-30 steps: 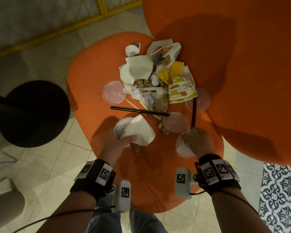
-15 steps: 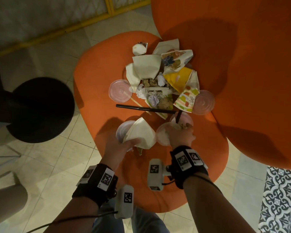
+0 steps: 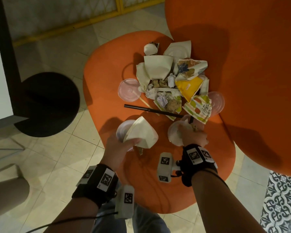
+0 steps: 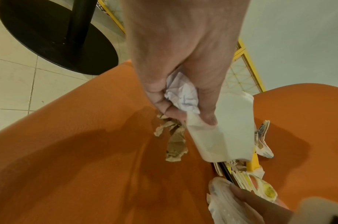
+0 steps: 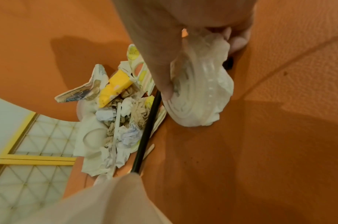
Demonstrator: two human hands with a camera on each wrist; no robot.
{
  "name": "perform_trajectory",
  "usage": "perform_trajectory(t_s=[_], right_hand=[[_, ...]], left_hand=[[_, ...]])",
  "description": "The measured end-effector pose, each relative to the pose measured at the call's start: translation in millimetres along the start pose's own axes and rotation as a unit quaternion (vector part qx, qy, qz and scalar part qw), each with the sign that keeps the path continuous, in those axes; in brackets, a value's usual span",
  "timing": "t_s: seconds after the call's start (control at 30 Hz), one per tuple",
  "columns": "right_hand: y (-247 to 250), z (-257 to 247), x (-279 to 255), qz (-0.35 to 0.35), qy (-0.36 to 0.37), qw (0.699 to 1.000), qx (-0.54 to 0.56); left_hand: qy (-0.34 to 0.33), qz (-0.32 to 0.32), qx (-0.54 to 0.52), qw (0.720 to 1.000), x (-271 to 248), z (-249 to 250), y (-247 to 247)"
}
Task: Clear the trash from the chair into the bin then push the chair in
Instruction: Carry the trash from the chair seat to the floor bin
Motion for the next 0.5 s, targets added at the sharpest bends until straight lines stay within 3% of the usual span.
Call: perform_trajectory(t_s=[0.5], right_hand=[[-14,2,-26,-0.051,0.071,0.995,0.057]], left_hand=[[-0.029,-0.008,0.001,1.000,0,1,2]])
Point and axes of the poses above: each hand's wrist, its own x-axis towards the middle knuckle, its own y-axis out of the back of the hand, z = x × y, the point moved 5 cm from there along x, towards the middle knuckle, and after that the axes turned 4 degrees about z, right-handed, at the moved point
